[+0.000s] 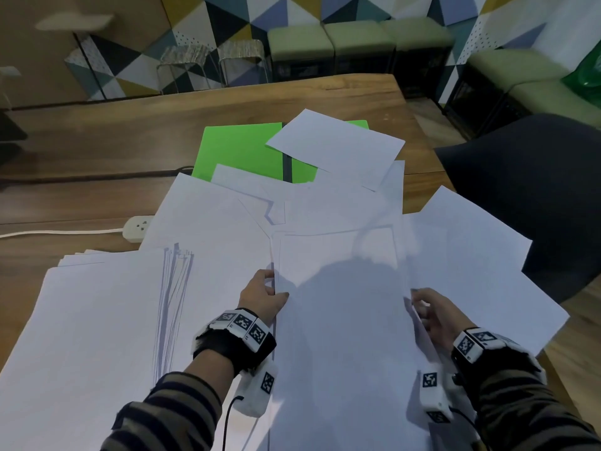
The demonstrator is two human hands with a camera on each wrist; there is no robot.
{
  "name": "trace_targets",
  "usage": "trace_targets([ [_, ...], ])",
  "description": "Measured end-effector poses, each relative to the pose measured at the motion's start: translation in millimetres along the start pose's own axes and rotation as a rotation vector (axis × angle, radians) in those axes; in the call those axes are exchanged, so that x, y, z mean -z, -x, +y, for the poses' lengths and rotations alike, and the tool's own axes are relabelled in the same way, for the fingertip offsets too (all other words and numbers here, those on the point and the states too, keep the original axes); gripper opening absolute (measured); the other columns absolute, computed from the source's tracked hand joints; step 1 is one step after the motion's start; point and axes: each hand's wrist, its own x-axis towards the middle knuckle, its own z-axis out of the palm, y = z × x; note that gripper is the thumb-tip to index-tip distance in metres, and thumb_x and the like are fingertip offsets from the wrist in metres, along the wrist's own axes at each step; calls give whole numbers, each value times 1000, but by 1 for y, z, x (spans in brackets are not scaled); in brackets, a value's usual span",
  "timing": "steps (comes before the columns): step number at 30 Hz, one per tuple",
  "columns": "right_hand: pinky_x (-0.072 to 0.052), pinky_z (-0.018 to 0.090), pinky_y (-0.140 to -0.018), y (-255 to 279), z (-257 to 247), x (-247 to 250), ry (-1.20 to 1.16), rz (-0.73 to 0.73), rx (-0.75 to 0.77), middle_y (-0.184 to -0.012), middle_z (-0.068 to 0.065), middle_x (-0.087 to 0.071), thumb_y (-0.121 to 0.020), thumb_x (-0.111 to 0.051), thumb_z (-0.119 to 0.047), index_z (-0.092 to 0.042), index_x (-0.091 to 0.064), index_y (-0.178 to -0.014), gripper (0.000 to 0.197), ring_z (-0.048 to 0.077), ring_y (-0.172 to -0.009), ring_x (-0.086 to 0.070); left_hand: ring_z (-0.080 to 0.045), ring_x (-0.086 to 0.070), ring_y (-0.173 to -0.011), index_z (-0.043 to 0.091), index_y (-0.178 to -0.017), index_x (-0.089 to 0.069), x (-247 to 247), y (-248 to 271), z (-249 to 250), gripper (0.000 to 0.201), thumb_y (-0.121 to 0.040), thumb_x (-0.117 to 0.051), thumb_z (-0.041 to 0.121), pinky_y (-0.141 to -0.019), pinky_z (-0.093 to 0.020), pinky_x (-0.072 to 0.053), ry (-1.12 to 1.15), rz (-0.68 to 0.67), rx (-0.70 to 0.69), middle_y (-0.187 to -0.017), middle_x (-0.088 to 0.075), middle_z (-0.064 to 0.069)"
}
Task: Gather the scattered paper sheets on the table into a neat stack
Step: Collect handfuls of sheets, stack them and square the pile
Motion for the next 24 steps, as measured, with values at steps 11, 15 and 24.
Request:
trace_targets([
  [11,-41,23,-54,3,9,-5,-154,-3,117,-65,-2,-52,-86,-56,-24,-15,-58,-92,11,12,-57,-52,-23,-63,-87,15,-122,-46,-3,10,2,42,-83,-60,13,-72,-26,-44,-71,42,41,-104,-69,-11],
  [15,-30,35,-105,17,10,-18,67,76,261,-139,3,-39,-94,-50,-31,-13,-36,-135,47,21,-133,-35,-25,-63,-88,14,-121,-44,-6,12,2,44,-81,-62,13,-68,-26,-44,-91,59,49,-105,-68,-11],
  [24,-33,27,-58,16,1,-21,190,177,367,-93,9,-49,-97,-43,-21,-18,-42,-108,12,16,-66,-42,-23,-54,-91,12,-117,-49,-7,9,6,33,-87,-59,23,-76,-29,-43,-175,182,-30,-110,-58,-13],
])
